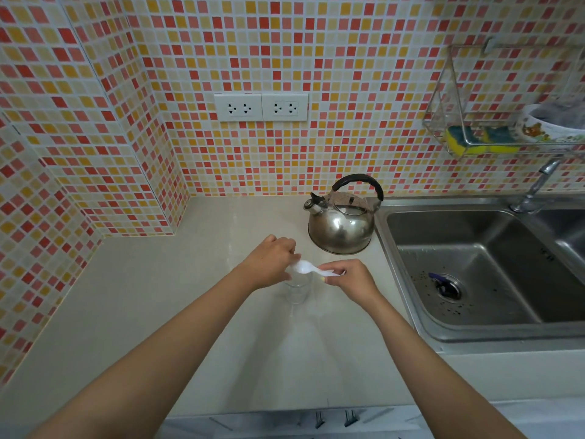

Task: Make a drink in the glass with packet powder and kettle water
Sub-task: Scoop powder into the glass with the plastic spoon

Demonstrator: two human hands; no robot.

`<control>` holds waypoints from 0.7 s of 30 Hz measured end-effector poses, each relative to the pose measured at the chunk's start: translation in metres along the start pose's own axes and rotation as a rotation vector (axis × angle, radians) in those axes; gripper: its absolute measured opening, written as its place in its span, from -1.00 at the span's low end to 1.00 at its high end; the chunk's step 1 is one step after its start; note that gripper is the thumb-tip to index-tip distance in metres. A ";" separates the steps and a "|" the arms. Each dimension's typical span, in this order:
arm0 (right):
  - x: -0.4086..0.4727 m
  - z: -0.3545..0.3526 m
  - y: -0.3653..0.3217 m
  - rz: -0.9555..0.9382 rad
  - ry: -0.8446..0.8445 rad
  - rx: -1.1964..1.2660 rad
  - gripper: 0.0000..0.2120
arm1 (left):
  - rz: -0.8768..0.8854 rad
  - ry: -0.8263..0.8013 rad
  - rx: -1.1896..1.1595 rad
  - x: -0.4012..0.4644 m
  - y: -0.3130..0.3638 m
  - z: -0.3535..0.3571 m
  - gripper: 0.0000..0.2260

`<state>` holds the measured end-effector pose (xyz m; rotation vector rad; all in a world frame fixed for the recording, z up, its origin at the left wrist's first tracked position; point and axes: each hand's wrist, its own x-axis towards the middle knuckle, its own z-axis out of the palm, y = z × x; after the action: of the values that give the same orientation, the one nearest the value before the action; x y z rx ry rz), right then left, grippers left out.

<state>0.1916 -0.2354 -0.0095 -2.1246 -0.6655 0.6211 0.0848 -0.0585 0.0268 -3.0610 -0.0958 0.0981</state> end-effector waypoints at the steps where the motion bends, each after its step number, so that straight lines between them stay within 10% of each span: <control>1: 0.000 0.002 0.003 0.010 0.007 0.003 -0.75 | 0.021 -0.019 0.045 0.002 0.001 -0.001 -0.56; 21: -0.002 0.000 0.009 0.046 0.025 -0.078 -0.75 | 0.241 -0.174 0.521 0.023 0.030 -0.021 -0.75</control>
<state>0.1929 -0.2414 -0.0163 -2.2214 -0.6385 0.6014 0.1108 -0.0884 0.0444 -2.5241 0.2500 0.3441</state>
